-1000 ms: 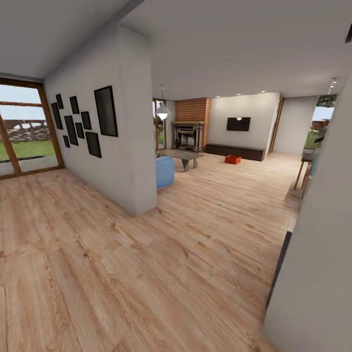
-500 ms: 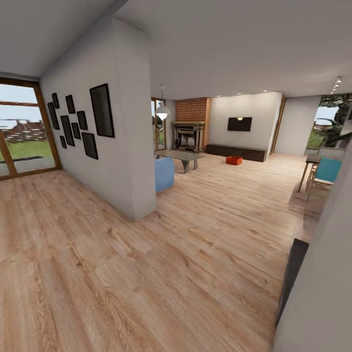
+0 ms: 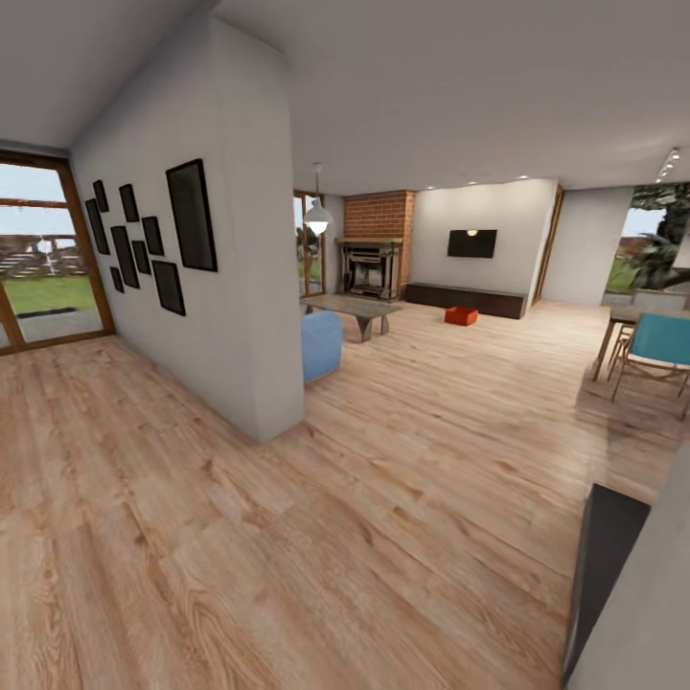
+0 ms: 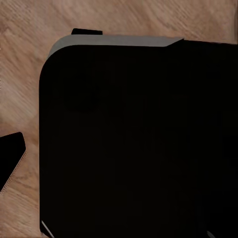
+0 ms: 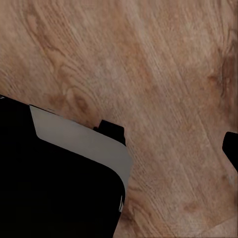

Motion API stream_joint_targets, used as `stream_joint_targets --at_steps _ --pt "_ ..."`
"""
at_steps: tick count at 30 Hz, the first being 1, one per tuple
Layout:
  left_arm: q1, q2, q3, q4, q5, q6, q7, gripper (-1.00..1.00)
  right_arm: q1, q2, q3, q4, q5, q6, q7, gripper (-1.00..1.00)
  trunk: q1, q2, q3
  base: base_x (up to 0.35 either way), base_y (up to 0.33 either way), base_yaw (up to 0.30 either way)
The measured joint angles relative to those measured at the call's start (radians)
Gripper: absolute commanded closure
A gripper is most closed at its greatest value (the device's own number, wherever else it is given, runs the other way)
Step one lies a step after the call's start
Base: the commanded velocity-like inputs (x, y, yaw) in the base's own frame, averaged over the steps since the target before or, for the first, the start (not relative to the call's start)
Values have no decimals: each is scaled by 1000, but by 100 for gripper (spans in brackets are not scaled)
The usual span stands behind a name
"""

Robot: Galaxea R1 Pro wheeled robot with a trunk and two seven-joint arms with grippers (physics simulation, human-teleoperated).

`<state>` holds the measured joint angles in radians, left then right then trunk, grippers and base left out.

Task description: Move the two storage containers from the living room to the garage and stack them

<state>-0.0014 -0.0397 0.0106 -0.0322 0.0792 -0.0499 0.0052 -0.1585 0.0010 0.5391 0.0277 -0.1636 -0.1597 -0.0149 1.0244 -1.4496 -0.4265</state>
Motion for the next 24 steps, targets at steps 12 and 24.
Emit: stream_joint_targets --at_steps 12,24 --pt "0 0 1 0 0 0 0 -100 0 0 0 0 0 0 0 -100 0 0 0 323 0 0" --pt "0 0 0 0 0 1 -1 -100 0 -2 -2 0 5 -1 1 -100 0 0 0 323 0 0"
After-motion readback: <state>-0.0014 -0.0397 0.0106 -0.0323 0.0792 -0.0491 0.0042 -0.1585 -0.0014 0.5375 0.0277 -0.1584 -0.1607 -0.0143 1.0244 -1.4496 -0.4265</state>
